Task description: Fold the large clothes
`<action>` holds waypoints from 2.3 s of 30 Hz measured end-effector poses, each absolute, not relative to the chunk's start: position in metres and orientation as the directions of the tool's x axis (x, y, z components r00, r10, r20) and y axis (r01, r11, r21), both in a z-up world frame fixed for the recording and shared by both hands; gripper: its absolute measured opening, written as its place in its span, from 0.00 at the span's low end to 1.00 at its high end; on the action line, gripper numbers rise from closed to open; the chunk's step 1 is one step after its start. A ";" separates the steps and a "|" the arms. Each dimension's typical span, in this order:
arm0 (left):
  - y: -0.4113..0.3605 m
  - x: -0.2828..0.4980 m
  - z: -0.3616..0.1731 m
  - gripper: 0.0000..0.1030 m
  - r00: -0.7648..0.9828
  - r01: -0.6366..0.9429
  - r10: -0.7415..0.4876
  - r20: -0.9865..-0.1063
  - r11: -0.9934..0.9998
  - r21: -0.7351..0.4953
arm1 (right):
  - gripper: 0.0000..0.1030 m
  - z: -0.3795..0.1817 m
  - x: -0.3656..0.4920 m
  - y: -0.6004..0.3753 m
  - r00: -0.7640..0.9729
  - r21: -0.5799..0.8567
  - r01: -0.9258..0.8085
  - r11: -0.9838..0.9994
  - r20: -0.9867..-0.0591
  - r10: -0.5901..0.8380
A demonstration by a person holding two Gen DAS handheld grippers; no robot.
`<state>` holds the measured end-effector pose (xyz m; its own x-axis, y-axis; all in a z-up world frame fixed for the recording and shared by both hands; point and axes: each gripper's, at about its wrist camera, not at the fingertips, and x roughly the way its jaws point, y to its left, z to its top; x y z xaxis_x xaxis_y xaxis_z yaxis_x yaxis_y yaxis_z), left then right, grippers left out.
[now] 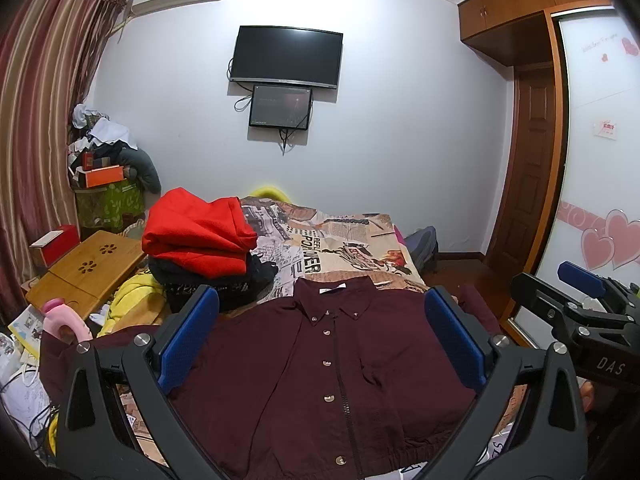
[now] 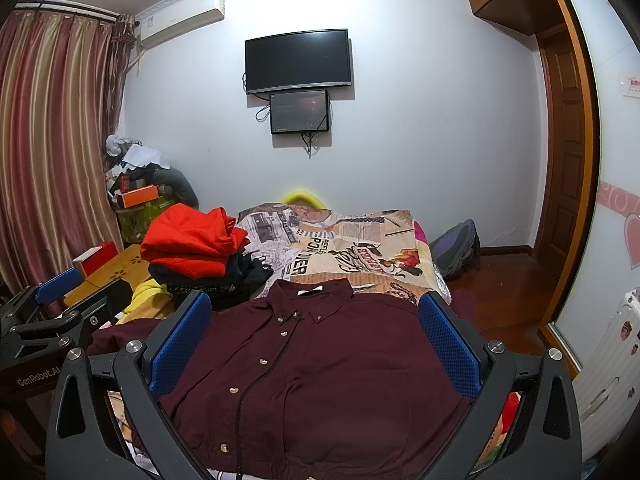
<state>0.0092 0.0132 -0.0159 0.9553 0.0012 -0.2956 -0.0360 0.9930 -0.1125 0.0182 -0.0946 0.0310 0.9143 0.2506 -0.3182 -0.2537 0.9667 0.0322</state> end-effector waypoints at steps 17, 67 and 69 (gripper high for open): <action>0.012 0.010 -0.016 1.00 0.955 -0.037 0.002 -0.298 0.993 -0.113 | 1.00 0.032 0.019 -0.097 0.913 0.034 -0.252 0.967 -0.321 0.250; 0.342 0.033 -0.142 1.00 0.597 -0.757 0.416 -0.686 0.576 -0.309 | 1.00 -0.018 0.156 -0.092 0.802 0.032 -0.171 0.985 -0.576 0.158; 0.354 0.020 -0.162 1.00 0.590 -0.773 0.368 -0.719 0.515 -0.371 | 1.00 -0.022 0.161 -0.090 0.793 0.029 -0.175 0.984 -0.588 0.158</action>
<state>0.0203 0.3544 -0.1620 0.5902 0.3677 -0.7186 -0.7727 0.5148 -0.3713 0.1608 -0.0896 -0.0220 0.7933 0.1583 -0.5879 -0.1745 0.9842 0.0295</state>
